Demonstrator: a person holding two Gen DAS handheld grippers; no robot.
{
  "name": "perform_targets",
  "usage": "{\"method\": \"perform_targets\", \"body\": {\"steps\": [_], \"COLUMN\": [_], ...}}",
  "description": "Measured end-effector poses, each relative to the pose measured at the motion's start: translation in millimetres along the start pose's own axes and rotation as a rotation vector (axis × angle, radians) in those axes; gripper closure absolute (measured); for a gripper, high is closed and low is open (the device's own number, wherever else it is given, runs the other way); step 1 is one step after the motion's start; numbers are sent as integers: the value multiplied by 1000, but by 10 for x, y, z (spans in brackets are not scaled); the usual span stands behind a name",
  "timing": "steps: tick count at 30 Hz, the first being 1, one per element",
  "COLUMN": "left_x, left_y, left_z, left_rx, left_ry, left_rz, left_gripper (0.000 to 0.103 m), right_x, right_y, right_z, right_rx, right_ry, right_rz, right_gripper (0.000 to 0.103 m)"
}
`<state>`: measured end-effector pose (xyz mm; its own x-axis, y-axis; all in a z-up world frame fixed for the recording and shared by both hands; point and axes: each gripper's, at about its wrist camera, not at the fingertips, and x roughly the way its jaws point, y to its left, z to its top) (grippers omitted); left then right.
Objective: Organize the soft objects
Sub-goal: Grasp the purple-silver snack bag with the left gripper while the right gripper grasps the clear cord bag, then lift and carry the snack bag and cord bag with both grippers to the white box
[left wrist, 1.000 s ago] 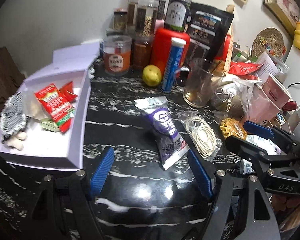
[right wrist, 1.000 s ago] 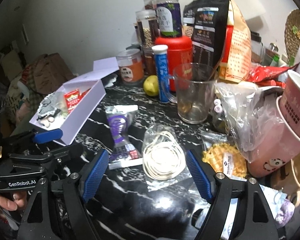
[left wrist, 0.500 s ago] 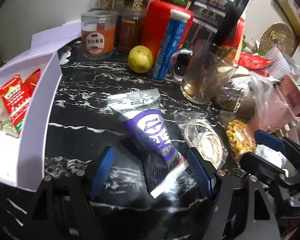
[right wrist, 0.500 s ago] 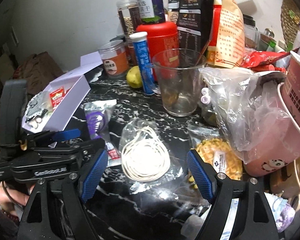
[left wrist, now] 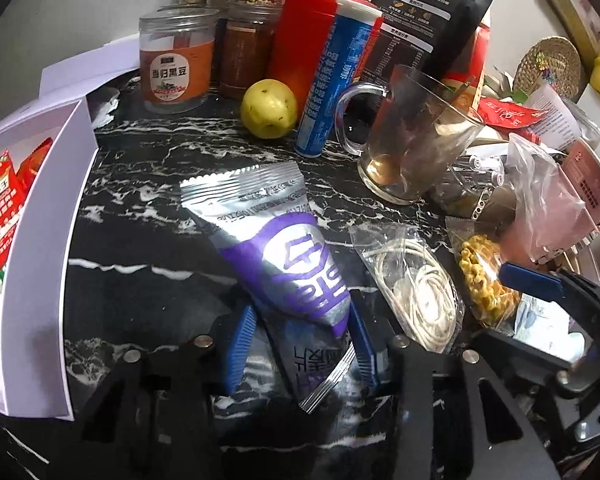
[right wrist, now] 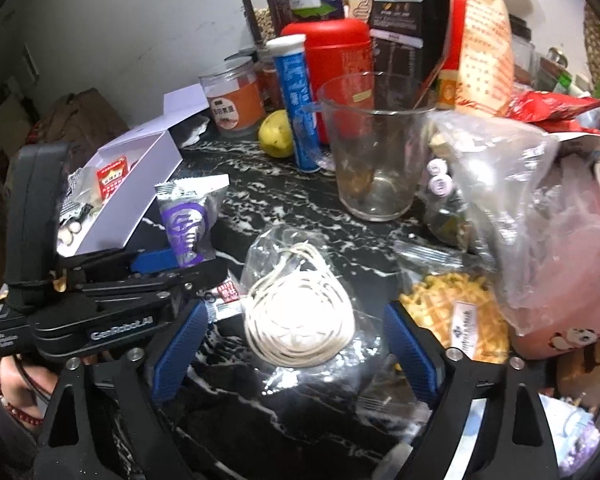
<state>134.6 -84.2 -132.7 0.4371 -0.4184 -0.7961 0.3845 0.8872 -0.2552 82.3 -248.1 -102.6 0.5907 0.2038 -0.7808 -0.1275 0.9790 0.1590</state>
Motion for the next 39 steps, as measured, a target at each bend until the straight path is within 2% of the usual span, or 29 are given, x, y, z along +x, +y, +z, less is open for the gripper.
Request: {"method": "perform_targets", "body": {"steps": [8, 10, 18, 21, 22, 23, 26, 29, 32, 39], "left_x": [-177, -237, -492, -542, -555, -567, -587, -602, -647, -817], "left_y": [217, 278, 404, 451, 458, 467, 478, 482, 487, 539], "left_z": [-216, -307, -608, -673, -691, -705, -730, -746, -804, -1004], "left_rx": [-8, -16, -10, -29, -34, -40, -50, -55, -58, -88], "left_ry": [38, 52, 96, 96, 95, 93, 89, 87, 88, 91], "left_rz": [10, -3, -9, -23, -24, -24, -26, -24, -18, -7], "left_gripper": [58, 58, 58, 58, 58, 58, 58, 58, 58, 58], "right_x": [308, 375, 681, 671, 659, 633, 576, 508, 415, 298], "right_y": [82, 106, 73, 71, 66, 62, 49, 84, 157, 444], "right_z": [80, 104, 114, 97, 94, 93, 92, 68, -5, -238], "right_rx": [-61, -74, -67, -73, -69, -65, -49, -50, -54, -71], "right_ry": [81, 89, 192, 189, 185, 173, 157, 144, 140, 139], "right_rz": [-9, -14, -75, -66, -59, -60, -46, -44, -14, 73], "right_gripper": [12, 9, 6, 5, 10, 25, 41, 52, 57, 59]}}
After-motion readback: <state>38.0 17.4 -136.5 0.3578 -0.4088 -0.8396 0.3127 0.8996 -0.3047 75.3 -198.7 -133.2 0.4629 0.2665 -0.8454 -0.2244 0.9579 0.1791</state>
